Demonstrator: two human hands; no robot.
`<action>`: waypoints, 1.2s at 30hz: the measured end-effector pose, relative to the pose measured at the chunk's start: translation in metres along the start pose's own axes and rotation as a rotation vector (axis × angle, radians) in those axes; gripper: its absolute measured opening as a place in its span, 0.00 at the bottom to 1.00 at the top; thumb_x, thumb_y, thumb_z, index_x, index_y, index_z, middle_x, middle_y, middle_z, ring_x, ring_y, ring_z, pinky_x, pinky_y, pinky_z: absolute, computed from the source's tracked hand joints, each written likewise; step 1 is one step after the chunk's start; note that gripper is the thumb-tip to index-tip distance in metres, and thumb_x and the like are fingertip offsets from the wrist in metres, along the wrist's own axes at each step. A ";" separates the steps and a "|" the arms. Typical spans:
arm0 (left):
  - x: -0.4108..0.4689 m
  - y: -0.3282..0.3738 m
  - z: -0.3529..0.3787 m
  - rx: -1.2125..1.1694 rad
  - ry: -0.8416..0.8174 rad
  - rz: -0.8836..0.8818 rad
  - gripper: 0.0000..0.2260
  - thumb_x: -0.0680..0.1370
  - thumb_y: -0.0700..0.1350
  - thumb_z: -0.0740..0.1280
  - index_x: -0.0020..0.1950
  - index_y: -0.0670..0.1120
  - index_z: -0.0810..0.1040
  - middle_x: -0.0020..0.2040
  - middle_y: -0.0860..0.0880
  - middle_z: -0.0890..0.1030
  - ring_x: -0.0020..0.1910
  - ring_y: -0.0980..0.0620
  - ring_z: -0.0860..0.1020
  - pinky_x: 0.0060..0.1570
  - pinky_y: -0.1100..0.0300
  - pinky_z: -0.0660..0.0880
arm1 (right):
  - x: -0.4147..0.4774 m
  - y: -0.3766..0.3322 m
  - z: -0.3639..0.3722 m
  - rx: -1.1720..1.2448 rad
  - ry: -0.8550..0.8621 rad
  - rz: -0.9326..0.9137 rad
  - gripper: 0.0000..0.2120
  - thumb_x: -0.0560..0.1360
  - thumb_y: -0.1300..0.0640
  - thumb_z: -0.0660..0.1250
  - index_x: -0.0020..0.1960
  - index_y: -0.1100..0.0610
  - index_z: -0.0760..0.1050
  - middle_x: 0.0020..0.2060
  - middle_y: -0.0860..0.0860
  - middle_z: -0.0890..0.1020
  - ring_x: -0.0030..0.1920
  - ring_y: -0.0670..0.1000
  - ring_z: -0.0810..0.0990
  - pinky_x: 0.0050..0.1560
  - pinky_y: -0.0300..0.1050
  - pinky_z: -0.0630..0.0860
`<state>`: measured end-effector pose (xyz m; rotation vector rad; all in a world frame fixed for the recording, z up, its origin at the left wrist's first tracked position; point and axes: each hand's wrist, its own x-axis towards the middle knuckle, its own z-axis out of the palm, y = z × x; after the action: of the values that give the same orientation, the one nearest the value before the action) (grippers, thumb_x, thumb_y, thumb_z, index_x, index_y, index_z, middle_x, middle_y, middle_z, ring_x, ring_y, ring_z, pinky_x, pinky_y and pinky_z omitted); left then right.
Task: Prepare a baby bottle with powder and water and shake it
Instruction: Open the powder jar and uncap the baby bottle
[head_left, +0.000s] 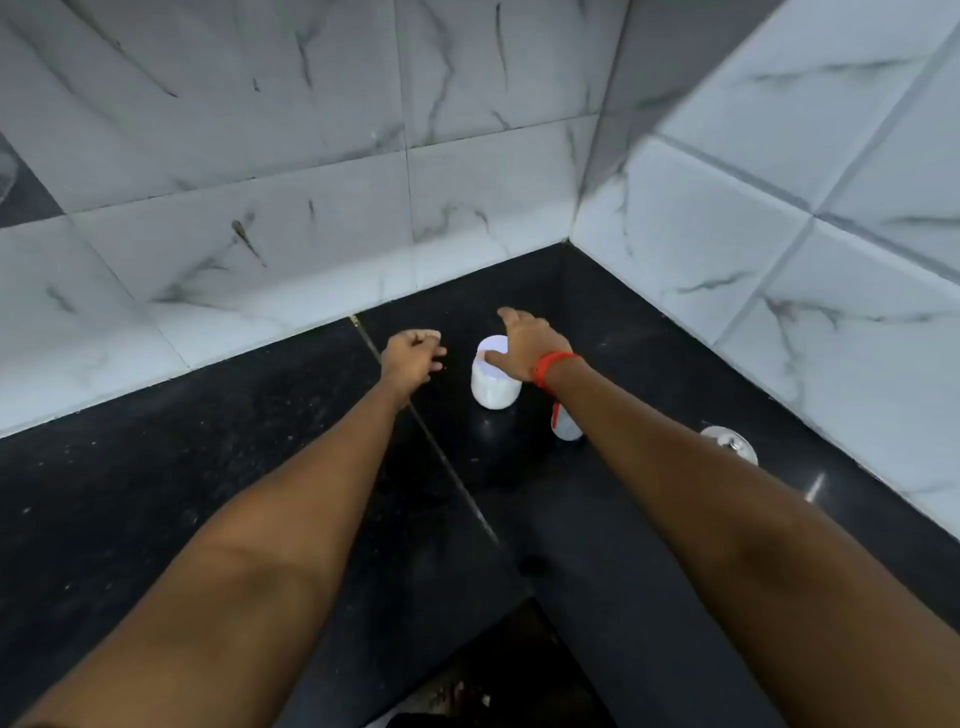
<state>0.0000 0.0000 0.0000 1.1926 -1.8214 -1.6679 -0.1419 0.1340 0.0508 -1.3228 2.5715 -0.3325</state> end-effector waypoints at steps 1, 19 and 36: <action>0.006 -0.003 0.001 0.013 0.002 -0.021 0.05 0.84 0.50 0.65 0.53 0.52 0.80 0.53 0.47 0.87 0.45 0.50 0.85 0.51 0.51 0.81 | 0.008 0.000 0.006 -0.018 -0.049 0.025 0.42 0.75 0.34 0.66 0.80 0.54 0.57 0.76 0.57 0.66 0.73 0.62 0.68 0.70 0.60 0.70; 0.039 -0.010 0.000 -0.350 -0.698 -0.416 0.46 0.69 0.83 0.47 0.76 0.56 0.72 0.71 0.43 0.78 0.68 0.35 0.78 0.60 0.31 0.76 | 0.032 0.028 -0.028 0.470 -0.363 -0.113 0.27 0.69 0.58 0.78 0.65 0.49 0.76 0.63 0.45 0.76 0.64 0.49 0.75 0.62 0.48 0.77; -0.058 0.039 0.043 -0.392 -0.881 -0.379 0.36 0.79 0.70 0.62 0.64 0.37 0.82 0.55 0.36 0.83 0.45 0.43 0.85 0.38 0.57 0.84 | -0.069 0.018 -0.089 0.593 -0.188 -0.230 0.19 0.72 0.41 0.73 0.61 0.45 0.78 0.60 0.42 0.80 0.62 0.44 0.78 0.64 0.47 0.77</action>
<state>-0.0128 0.0688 0.0422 0.6869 -1.5785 -2.9344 -0.1435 0.2093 0.1366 -1.3293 1.9430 -0.8836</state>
